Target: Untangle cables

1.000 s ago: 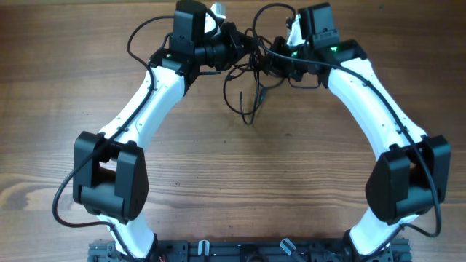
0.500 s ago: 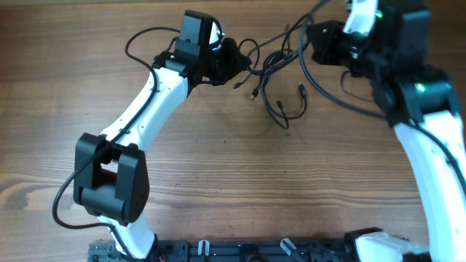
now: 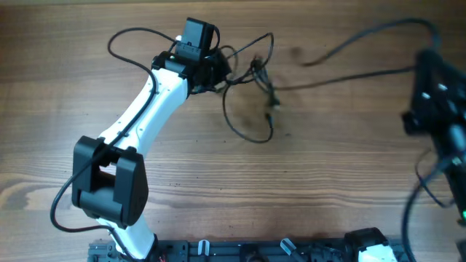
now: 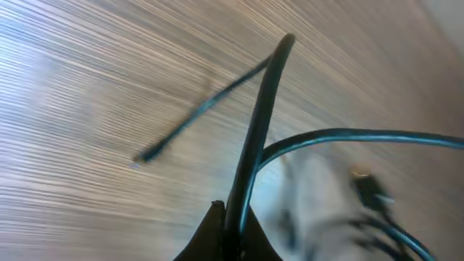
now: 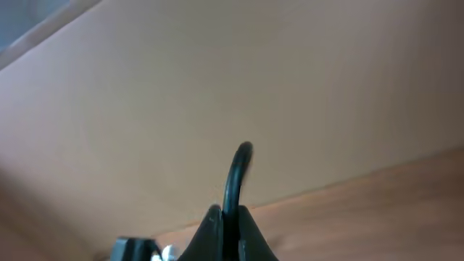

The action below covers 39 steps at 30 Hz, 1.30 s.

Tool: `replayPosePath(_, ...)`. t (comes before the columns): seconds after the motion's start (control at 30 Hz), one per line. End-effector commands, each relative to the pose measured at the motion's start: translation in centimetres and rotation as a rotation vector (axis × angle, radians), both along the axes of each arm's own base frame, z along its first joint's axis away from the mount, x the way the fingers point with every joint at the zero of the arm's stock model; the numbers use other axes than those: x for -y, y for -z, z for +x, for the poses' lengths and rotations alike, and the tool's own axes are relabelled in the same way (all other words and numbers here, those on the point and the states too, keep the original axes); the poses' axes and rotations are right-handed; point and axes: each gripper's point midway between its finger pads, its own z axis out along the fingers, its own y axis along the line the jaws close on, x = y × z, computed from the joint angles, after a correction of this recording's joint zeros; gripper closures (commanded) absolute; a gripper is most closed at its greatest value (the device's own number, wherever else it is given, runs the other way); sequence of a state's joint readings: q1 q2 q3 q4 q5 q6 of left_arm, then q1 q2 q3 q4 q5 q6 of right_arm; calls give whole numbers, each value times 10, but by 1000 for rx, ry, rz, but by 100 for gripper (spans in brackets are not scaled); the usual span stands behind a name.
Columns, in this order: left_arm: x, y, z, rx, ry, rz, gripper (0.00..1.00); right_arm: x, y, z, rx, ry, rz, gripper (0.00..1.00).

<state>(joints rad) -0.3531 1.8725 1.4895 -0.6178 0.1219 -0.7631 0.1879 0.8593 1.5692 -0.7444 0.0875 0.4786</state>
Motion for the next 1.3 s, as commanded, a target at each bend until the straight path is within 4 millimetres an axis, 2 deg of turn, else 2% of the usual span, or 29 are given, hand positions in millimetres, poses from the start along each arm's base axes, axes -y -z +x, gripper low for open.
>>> replayPosePath(0.0,-42,0,10,57,-106,199,96,22,10,5,-50,135,29,96)
replayPosePath(0.03,-42,0,10,60,-92,205,96,22,16,8,-72,135,26,96)
replayPosePath(0.13,-32,-11,19,130,1,193,96,10,50,32,-214,95,-4,96)
replayPosePath(0.2,-10,-40,24,228,127,103,96,2,80,50,-333,69,-26,96)
replayPosePath(0.27,3,-98,23,369,204,-35,96,-16,120,74,-485,-1,-41,96)
replayPosePath(0.37,6,-161,10,498,265,-170,96,-23,162,96,-633,-17,-61,96)
replayPosePath(0.43,-2,-206,-7,584,315,-260,96,-26,203,113,-770,-12,-85,95)
replayPosePath(0.5,-12,-227,-21,613,337,-300,96,-35,233,124,-865,-58,-106,93)
replayPosePath(0.57,-16,-237,-31,594,355,-373,96,-68,255,132,-901,-294,-160,78)
replayPosePath(0.6,-18,-239,-35,549,342,-453,96,-89,259,131,-887,-455,-175,63)
replayPosePath(0.7,-31,-242,-38,453,275,-586,96,-112,249,122,-848,-610,-137,32)
replayPosePath(0.77,-42,-242,-34,448,240,-592,96,-122,227,116,-773,-684,-131,27)
replayPosePath(0.83,-45,-236,-33,432,227,-585,96,-138,208,107,-701,-774,-106,25)
replayPosePath(1.03,-43,-199,-23,321,156,-544,96,-212,191,82,-635,-952,-90,27)
replayPosePath(1.2,-28,-194,-25,301,185,-546,96,-228,206,93,-732,-736,-27,33)
replayPosePath(1.27,-32,-191,-21,308,156,-521,96,-250,211,100,-734,-744,14,36)
